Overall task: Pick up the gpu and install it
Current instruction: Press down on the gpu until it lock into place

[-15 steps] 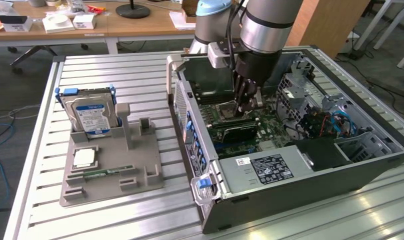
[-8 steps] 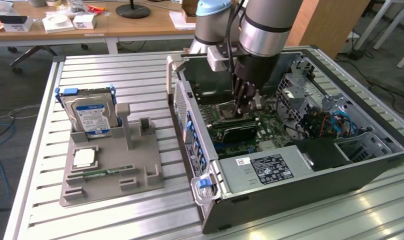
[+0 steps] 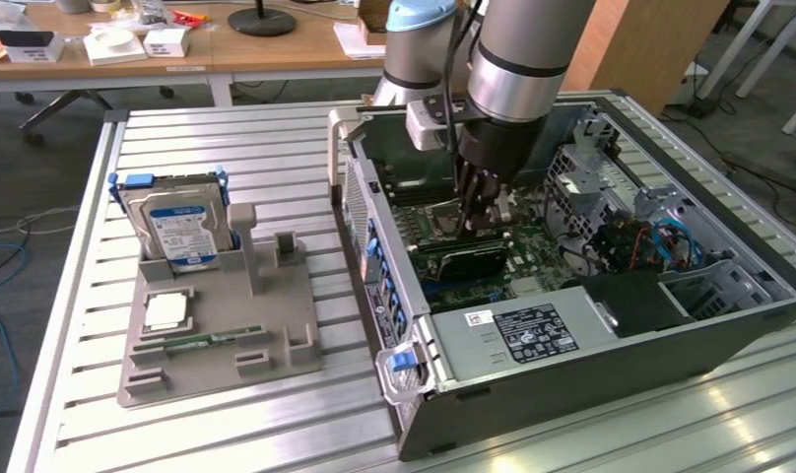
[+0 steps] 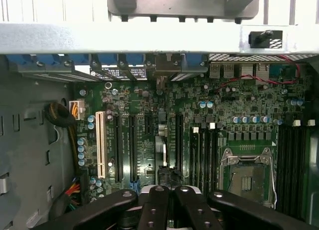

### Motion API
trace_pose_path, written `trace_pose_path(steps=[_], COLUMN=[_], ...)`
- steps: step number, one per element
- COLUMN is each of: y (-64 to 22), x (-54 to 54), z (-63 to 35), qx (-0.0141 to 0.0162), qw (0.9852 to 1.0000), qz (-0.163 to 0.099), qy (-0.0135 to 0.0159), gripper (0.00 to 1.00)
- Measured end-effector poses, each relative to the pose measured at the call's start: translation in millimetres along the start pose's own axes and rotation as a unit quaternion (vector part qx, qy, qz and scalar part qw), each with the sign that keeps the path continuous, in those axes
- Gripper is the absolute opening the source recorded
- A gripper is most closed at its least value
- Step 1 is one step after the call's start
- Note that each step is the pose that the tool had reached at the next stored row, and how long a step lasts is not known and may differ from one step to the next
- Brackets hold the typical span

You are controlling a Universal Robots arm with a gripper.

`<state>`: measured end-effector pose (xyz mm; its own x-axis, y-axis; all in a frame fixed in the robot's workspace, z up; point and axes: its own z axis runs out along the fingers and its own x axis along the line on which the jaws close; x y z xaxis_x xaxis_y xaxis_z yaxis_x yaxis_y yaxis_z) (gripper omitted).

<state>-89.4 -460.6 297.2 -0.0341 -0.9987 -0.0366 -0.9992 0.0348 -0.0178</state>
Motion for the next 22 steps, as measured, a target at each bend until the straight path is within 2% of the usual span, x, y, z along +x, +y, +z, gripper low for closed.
trace_pose_path(steps=[7,13,22], y=[0.7,1.0,2.2], x=[-7.4,-7.3,-6.8], z=[2.7,15.6,16.7], qx=[0.0000,0.0000,0.0001], qw=[1.0000,1.0000,1.0000], qz=[0.000,0.000,0.000], qy=[-0.0001,-0.0002,-0.0009], gripper=[0.10,0.10,0.10])
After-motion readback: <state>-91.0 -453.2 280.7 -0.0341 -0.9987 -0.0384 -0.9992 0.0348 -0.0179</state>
